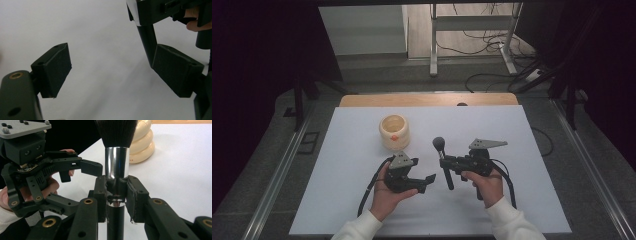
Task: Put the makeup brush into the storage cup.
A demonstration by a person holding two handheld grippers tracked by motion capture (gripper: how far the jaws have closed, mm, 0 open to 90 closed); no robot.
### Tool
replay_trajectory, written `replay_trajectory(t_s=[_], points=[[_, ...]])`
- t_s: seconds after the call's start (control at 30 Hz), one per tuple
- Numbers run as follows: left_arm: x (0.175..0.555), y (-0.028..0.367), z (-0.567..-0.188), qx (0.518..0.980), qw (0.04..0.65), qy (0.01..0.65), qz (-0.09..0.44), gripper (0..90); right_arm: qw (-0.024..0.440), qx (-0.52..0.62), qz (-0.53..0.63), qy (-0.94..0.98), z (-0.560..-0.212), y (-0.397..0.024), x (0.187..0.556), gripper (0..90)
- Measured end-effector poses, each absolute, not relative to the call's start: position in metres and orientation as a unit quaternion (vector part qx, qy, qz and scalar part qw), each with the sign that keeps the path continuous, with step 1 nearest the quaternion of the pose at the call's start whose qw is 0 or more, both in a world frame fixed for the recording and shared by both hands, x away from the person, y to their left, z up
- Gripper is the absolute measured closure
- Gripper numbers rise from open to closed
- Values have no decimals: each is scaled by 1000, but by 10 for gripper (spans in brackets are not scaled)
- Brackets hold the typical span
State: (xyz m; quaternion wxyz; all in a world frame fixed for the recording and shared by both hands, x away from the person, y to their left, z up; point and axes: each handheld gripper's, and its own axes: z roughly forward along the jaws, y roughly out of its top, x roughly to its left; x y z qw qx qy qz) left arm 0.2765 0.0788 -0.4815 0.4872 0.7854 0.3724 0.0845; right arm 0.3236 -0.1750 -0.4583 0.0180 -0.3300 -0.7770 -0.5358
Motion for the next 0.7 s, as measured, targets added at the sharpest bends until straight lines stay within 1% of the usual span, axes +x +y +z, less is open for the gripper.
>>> replay_trajectory(t_s=[0.47,0.57,0.7], points=[[281,66,-486,783,497,369,62,166,12,-328,-541,-774,-460,-172,323,720],[282,64,-488,782,499,368,55,183,12,-328,-542,-774,-460,-171,323,720],[283,59,-490,785,501,362,49,183,11,-329,-543,-773,-462,-170,323,720]])
